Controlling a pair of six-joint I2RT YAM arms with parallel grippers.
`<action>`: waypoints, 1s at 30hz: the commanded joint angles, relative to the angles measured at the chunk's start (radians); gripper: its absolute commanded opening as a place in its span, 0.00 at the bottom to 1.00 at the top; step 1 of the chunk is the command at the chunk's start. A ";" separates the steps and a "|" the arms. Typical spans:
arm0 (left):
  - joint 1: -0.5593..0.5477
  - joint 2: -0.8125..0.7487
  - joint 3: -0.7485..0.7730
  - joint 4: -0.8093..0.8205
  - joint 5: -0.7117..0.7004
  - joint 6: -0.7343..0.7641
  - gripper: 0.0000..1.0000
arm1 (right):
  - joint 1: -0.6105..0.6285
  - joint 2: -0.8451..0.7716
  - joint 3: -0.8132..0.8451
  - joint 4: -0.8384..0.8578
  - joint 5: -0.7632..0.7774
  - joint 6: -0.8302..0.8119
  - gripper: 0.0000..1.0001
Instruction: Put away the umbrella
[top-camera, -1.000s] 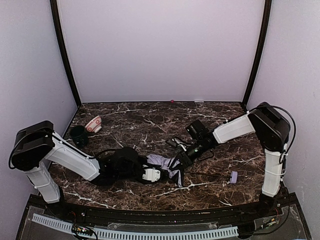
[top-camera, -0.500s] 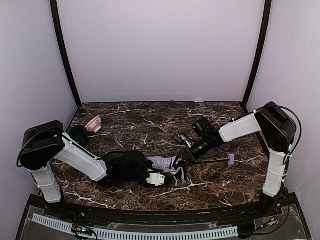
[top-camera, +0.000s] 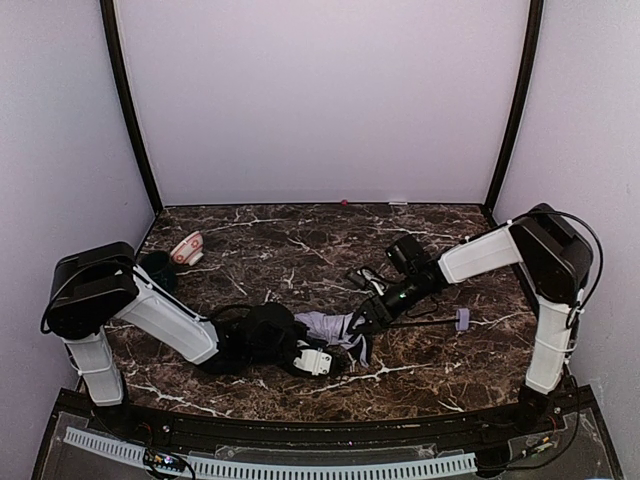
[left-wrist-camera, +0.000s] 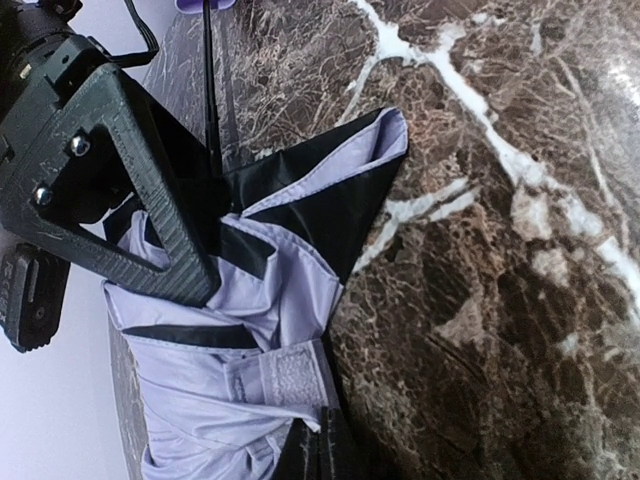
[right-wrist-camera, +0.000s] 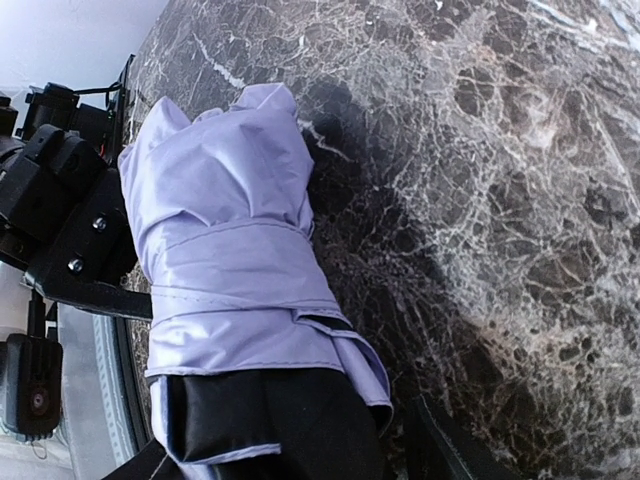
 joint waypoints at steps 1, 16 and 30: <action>-0.005 0.057 -0.006 -0.090 -0.019 0.039 0.00 | 0.013 0.043 0.001 0.048 0.047 -0.047 0.64; -0.006 0.120 0.005 -0.156 -0.066 0.047 0.12 | 0.029 0.090 -0.004 0.101 0.019 -0.038 0.15; -0.012 0.064 0.000 -0.337 -0.130 -0.032 0.35 | -0.011 0.039 0.005 0.114 0.043 -0.025 0.00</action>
